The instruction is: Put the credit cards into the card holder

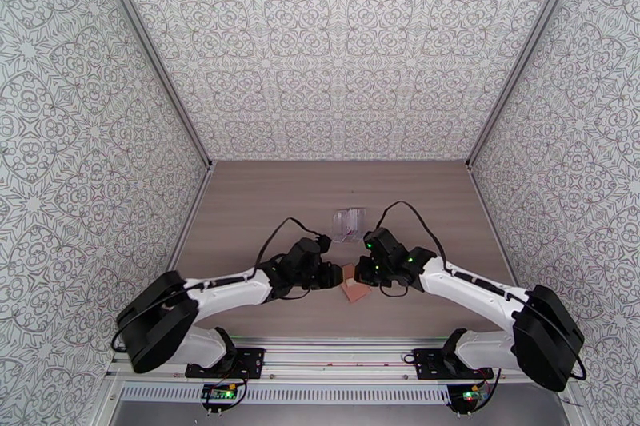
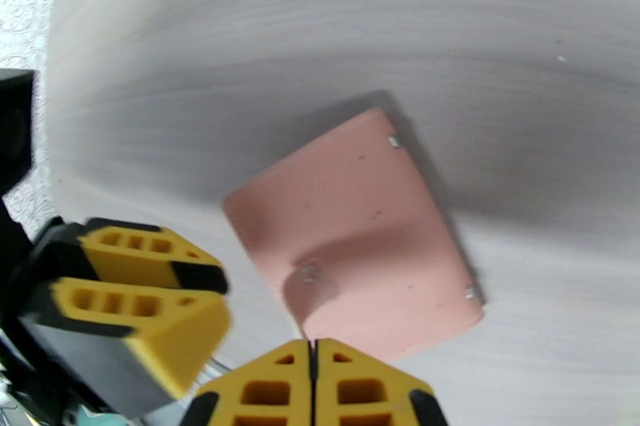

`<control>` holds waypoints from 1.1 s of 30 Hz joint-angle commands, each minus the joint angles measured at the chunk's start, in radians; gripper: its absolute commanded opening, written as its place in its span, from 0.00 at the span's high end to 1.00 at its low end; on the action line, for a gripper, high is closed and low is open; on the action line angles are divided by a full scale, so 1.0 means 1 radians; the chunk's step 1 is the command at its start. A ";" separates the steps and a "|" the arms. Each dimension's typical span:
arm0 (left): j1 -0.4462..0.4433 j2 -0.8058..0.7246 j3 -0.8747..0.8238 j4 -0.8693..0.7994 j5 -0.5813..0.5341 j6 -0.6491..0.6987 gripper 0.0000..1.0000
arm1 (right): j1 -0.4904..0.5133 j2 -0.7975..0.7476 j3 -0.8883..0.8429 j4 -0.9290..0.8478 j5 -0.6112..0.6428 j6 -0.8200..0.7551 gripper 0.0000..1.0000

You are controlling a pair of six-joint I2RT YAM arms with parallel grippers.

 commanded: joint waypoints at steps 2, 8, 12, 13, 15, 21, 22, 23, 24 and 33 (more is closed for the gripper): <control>0.087 -0.129 -0.088 -0.103 -0.019 0.008 0.71 | -0.001 -0.013 0.004 0.120 -0.085 0.118 1.00; 0.180 -0.293 -0.168 -0.199 0.004 0.022 0.70 | 0.021 0.015 0.006 0.247 -0.114 0.221 1.00; 0.210 -0.344 -0.187 -0.232 0.020 0.027 0.70 | 0.062 0.066 0.014 0.341 -0.122 0.295 1.00; 0.214 -0.350 -0.189 -0.238 0.020 0.028 0.70 | 0.071 0.075 0.013 0.371 -0.121 0.316 1.00; 0.220 -0.361 -0.189 -0.247 0.021 0.029 0.70 | 0.083 0.087 0.011 0.420 -0.119 0.351 1.00; 0.222 -0.371 -0.189 -0.254 0.022 0.022 0.70 | 0.088 0.075 0.002 0.429 -0.105 0.361 1.00; 0.222 -0.369 -0.189 -0.251 0.024 0.021 0.70 | 0.089 0.068 -0.003 0.428 -0.102 0.362 1.00; 0.219 -0.368 -0.189 -0.244 0.025 0.018 0.70 | 0.088 0.059 -0.007 0.417 -0.098 0.357 1.00; 0.215 -0.364 -0.188 -0.238 0.025 0.016 0.71 | 0.088 0.050 -0.006 0.395 -0.088 0.348 1.00; 0.107 -0.249 -0.137 -0.181 -0.006 0.006 0.77 | 0.083 0.002 -0.005 0.127 0.064 0.195 1.00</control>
